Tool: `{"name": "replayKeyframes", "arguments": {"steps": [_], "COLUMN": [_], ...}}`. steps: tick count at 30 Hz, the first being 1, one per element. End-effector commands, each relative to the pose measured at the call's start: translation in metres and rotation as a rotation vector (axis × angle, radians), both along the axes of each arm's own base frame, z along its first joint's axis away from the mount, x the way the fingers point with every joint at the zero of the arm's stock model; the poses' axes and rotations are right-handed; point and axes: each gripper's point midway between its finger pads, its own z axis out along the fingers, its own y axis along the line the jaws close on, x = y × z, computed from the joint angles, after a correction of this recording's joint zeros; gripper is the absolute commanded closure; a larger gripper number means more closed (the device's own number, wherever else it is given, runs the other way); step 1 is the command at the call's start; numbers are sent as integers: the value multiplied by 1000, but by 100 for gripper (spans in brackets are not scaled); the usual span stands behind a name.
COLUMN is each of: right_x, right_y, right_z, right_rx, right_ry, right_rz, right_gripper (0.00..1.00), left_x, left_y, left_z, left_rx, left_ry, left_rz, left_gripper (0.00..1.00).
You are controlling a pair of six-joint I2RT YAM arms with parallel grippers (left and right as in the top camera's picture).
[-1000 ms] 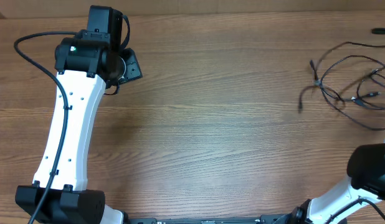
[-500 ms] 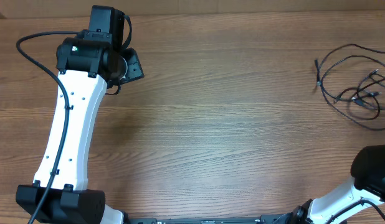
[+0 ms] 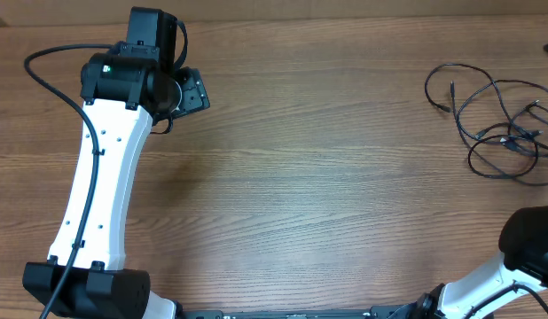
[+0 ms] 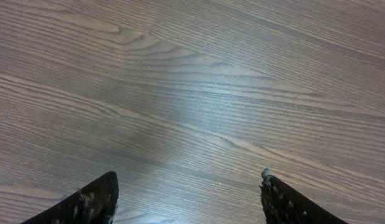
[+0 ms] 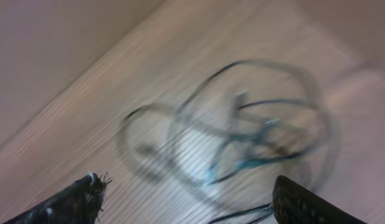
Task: Untangle cables
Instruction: 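Release the cable at the right pile and lift the right gripper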
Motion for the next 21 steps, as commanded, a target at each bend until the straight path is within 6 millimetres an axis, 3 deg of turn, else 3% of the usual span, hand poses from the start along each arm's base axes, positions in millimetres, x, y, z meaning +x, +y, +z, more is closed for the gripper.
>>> {"name": "replayKeyframes", "arguments": {"steps": [1,5,7,8,16,21], "right_x": [22,14,0,-6,-39,-46], "right_y": [77,126,155,163,208,206], "right_z": [5,-1,-10,-13,-32,-43], "right_rx": [185,273,318,330,325,200], "right_ry": [-73,-25,51,83,302,408], "right_rz": [318,478,554,573,622,476], "right_gripper": [15,10,9,9,0,0], "left_x": [3,8,5,2,-34,-65], "left_y": [-9,-18,-25,-27,-19,3], "left_z": [-2,1,0,-1,-16,-22], "left_rx": [9,23,23,21,25,129], "left_ry": [-8,-36,-29,-15,142,270], "left_rz": [-66,-123,-142,-139,-77,-37], "left_gripper": [27,25,23,16,0,2]}}
